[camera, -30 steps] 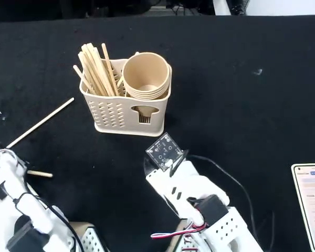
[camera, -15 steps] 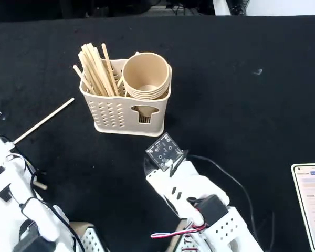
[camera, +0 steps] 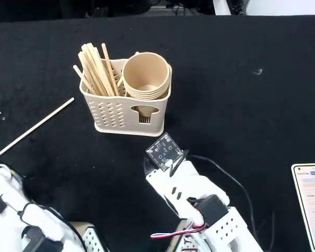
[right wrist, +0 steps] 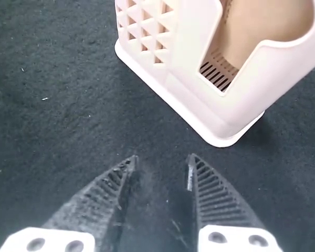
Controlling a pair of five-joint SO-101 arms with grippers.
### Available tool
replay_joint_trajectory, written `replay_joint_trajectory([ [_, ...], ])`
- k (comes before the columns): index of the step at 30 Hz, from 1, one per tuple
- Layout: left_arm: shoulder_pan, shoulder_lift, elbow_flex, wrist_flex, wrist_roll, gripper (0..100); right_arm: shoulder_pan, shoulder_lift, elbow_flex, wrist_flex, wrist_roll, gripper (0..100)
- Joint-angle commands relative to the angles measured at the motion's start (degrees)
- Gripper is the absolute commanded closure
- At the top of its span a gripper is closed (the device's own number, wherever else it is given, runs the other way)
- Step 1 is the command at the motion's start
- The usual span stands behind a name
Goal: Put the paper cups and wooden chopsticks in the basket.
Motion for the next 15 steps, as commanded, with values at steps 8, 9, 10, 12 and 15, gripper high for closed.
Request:
replay_joint_trajectory([
  [8,-1.0,-0.9,2.4,-1.4,5.0,84,-0.8,-0.9,-0.1,-1.1,0.4,85.0],
  [9,-1.0,-0.9,2.7,-1.4,5.5,84,-0.8,-0.9,-0.1,-1.1,0.4,85.0],
  [10,-1.0,-0.8,3.0,-1.4,6.0,84,-0.8,-0.9,-0.1,-1.1,0.4,85.0],
  [12,-1.0,-0.7,3.5,-2.0,7.1,84,-0.8,-0.9,0.1,-1.1,0.4,85.0],
  [15,-1.1,-0.7,4.5,-5.3,8.2,84,-0.8,-0.9,0.3,-1.1,0.4,85.0],
])
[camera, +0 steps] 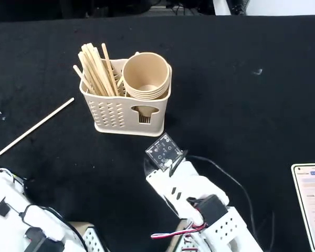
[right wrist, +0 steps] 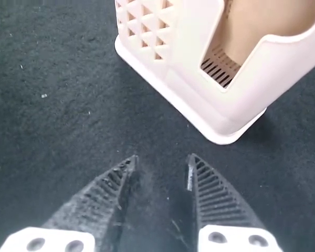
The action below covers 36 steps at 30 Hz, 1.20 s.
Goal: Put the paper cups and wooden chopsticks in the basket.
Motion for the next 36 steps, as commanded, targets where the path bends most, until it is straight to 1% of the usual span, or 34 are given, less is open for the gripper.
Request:
replay_joint_trajectory([
  [1,-0.7,-0.1,0.1,-2.5,1.4,84,-0.8,-0.9,-0.4,-1.1,0.4,85.0],
  [6,-0.6,6.5,-4.1,-1.4,1.5,84,-0.8,-0.9,-0.4,-1.1,0.4,85.0],
  [14,-1.2,26.0,-13.5,-1.4,1.4,84,-0.8,-0.9,-0.6,-1.1,0.4,85.0],
  [15,-1.3,27.7,-14.1,-1.4,1.2,86,-0.8,-0.9,-0.6,-1.1,0.4,85.0],
  [17,-1.3,29.5,-14.9,-1.4,1.2,94,-0.8,-0.9,-0.6,-1.1,0.4,85.0],
  [18,-1.3,29.6,-15.1,-1.4,1.3,98,-0.8,-0.9,-0.6,-1.1,0.4,85.0],
  [20,-1.3,29.0,-14.8,-1.3,1.3,95,-0.8,-0.9,-0.6,-1.1,0.4,85.0],
  [22,-1.3,27.7,-14.7,-1.3,1.3,97,-0.8,-0.9,-0.6,-1.1,0.4,85.0],
  [23,-1.3,26.7,-14.5,-1.1,1.3,97,-0.8,-0.9,-0.6,-1.1,0.4,85.0],
  [29,-0.7,16.9,-16.7,10.8,1.0,97,-0.8,-0.9,-0.6,-1.1,0.4,85.0],
  [31,-0.7,14.0,-16.2,12.0,0.8,97,-0.8,-0.9,-0.6,-1.1,0.4,85.0],
  [33,-0.7,12.5,-14.8,12.4,-1.2,93,-0.8,-0.9,-0.6,-1.1,0.4,85.0],
  [36,-0.7,13.1,-11.9,12.0,-2.5,81,-0.8,-0.9,-0.6,-1.1,0.4,85.0],
])
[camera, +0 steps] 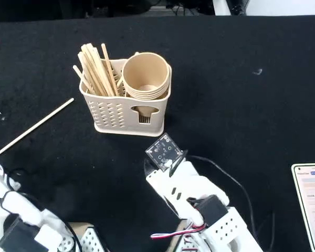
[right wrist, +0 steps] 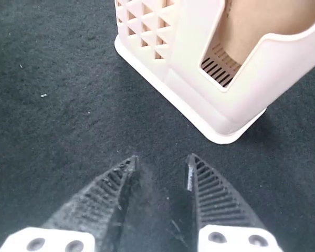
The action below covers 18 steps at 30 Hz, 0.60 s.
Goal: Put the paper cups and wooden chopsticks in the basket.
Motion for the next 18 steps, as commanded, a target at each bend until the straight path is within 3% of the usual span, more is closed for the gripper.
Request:
replay_joint_trajectory([
  [1,-0.1,-1.1,2.1,0.5,-1.2,78,-0.8,-0.9,-0.6,-1.1,0.4,85.0],
  [10,0.0,-0.4,-5.7,0.3,-0.9,84,-0.8,-0.9,-0.6,-1.1,0.4,85.0],
  [18,-0.6,12.0,-7.6,-7.8,-0.8,85,-0.8,-0.9,-0.6,-1.1,0.4,85.0],
])
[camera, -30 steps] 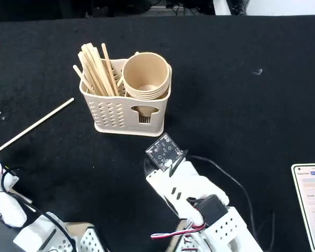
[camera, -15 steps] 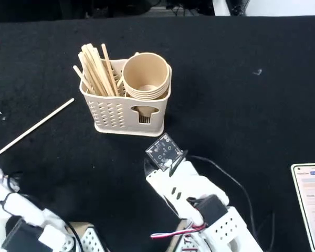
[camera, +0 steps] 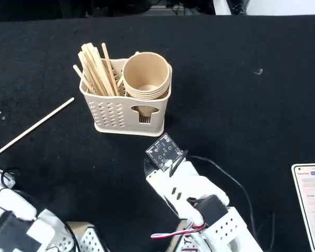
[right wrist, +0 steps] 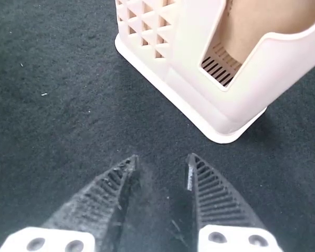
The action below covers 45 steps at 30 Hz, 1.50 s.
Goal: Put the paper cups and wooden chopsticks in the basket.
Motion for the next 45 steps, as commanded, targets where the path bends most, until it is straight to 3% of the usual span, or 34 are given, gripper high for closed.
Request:
replay_joint_trajectory([
  [1,-0.3,7.2,-4.1,-1.9,0.1,85,-0.8,-0.9,-0.6,-1.1,0.4,85.0],
  [5,-1.5,10.8,-8.2,3.6,3.5,85,-0.8,-0.9,-0.6,-1.1,0.4,85.0],
  [13,-1.3,8.1,-16.0,15.1,3.5,85,-0.8,-0.9,-0.6,-1.1,0.4,85.0],
  [24,-0.9,8.0,-18.1,14.9,3.5,84,-0.8,-0.9,-0.6,-1.1,0.4,85.0],
  [30,-1.9,7.8,-16.5,10.4,3.5,85,-0.8,-0.9,-0.5,-1.1,0.4,85.0],
  [35,-1.9,7.8,-16.4,10.5,3.5,97,-0.8,-0.9,-0.5,-1.1,0.4,85.0],
  [45,-1.7,7.6,-16.2,10.5,3.5,97,-0.8,-0.9,-0.5,-1.1,0.4,85.0],
])
